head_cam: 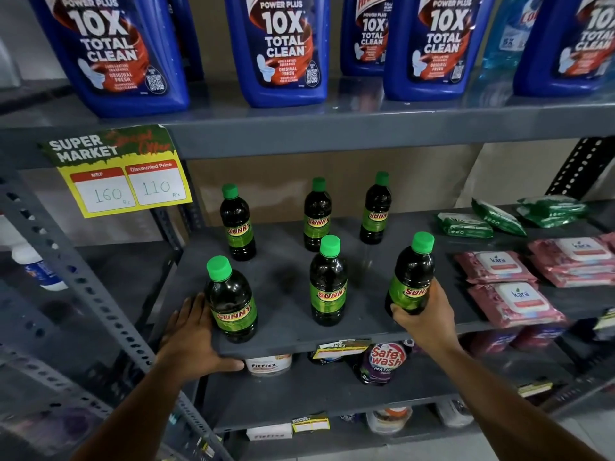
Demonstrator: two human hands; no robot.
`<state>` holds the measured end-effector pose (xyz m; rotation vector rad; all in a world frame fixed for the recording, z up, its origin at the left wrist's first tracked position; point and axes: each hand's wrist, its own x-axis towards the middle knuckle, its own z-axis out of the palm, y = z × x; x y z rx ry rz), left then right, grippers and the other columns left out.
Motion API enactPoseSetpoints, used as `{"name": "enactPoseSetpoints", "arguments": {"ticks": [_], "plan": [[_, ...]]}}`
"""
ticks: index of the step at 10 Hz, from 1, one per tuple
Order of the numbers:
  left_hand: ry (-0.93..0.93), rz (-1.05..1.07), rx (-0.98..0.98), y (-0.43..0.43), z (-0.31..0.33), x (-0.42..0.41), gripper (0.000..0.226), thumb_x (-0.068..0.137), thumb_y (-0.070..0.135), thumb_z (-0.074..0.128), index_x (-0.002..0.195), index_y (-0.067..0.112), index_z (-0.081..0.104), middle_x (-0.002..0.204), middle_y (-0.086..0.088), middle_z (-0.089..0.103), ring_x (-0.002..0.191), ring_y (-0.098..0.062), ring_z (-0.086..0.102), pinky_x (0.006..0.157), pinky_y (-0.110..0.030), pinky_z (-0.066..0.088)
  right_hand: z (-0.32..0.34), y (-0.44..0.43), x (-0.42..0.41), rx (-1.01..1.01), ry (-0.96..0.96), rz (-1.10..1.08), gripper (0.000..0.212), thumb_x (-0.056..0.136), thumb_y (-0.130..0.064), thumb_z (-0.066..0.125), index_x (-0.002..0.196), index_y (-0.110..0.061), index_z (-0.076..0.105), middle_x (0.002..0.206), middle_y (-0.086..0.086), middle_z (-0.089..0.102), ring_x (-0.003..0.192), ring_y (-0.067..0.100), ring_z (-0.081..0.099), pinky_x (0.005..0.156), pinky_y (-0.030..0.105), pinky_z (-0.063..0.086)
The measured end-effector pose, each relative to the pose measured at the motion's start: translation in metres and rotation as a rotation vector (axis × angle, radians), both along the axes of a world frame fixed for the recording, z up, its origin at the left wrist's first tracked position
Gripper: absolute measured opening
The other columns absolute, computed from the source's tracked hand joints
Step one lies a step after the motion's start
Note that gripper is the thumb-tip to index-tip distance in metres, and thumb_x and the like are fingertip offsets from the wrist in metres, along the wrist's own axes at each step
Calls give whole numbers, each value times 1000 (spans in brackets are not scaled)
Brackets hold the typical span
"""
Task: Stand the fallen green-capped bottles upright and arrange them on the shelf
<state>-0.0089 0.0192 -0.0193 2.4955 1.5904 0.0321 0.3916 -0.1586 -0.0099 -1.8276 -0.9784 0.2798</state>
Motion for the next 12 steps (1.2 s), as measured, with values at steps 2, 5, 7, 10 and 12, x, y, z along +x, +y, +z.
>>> {"name": "enactPoseSetpoints", "arguments": {"ticks": [2,5,7,10,12], "plan": [[14,-5,7,-1,0,-1,163,32,103,54,157,18,-8,167,-7,-5,152,-26,-7,125,-46,2,-2,-7,-15,40,-126,-126,87,61,-34,88,133,-37,39,135,10,47,128,30,42,102,44,40],[13,-20,15,0,0,-1,162,34,102,53,156,17,-9,166,-7,-6,152,-28,-7,124,-47,2,4,39,-104,-3,-25,329,119,54,-50,86,148,-31,16,149,-5,36,138,8,34,110,30,31],[6,-32,12,0,0,-3,159,37,100,57,156,15,-7,166,-9,-4,152,-30,-5,124,-47,3,-7,61,-103,-145,65,261,82,55,-38,86,123,-32,41,103,-21,58,101,6,59,76,16,41],[29,-16,6,3,-3,0,168,27,104,47,155,12,-11,166,-11,-7,151,-30,-7,123,-46,-1,-12,52,-111,-172,71,226,87,56,-36,87,128,-33,38,100,-25,58,96,-2,59,71,4,38],[-175,-21,19,-8,4,-6,172,30,96,67,154,10,-16,164,-11,-19,150,-23,-18,124,-45,-3,-1,32,-113,23,-14,294,130,57,-60,85,153,-27,5,157,-5,32,143,7,30,113,37,32]]}}
